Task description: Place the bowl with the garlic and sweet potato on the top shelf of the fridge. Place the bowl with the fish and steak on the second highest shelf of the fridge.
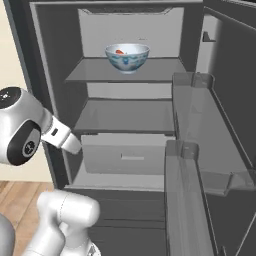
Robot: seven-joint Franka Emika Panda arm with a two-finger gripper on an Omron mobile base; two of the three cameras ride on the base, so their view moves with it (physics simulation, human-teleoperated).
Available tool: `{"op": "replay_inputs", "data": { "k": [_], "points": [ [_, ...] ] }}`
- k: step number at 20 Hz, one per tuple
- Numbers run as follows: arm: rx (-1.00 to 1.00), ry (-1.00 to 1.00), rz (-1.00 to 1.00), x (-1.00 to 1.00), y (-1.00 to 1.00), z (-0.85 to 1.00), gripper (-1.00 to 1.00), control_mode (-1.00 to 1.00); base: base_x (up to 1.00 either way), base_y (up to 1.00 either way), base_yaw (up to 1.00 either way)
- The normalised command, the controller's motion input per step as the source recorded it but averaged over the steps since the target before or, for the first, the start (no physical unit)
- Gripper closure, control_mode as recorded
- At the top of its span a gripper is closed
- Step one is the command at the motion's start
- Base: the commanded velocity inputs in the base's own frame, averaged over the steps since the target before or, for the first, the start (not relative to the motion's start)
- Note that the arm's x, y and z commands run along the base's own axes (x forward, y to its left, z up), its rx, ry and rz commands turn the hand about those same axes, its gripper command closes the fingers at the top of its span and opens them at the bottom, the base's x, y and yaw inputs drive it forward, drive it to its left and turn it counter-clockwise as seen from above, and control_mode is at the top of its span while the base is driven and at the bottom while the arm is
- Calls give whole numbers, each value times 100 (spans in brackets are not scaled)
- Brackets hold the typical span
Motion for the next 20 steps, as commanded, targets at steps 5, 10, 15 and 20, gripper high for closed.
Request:
{"op": "replay_inputs", "data": {
  "k": [5, 10, 15, 20],
  "points": [
    [0, 0, 0, 0, 0, 0, -100, 100, -100, 66, 20],
    [0, 0, 0, 0, 0, 0, -100, 100, -100, 45, -35],
    [0, 0, 0, 0, 0, 0, -100, 100, -70, 19, -86],
    [0, 0, 0, 0, 0, 0, -100, 100, -35, 9, -93]
  ]
}}
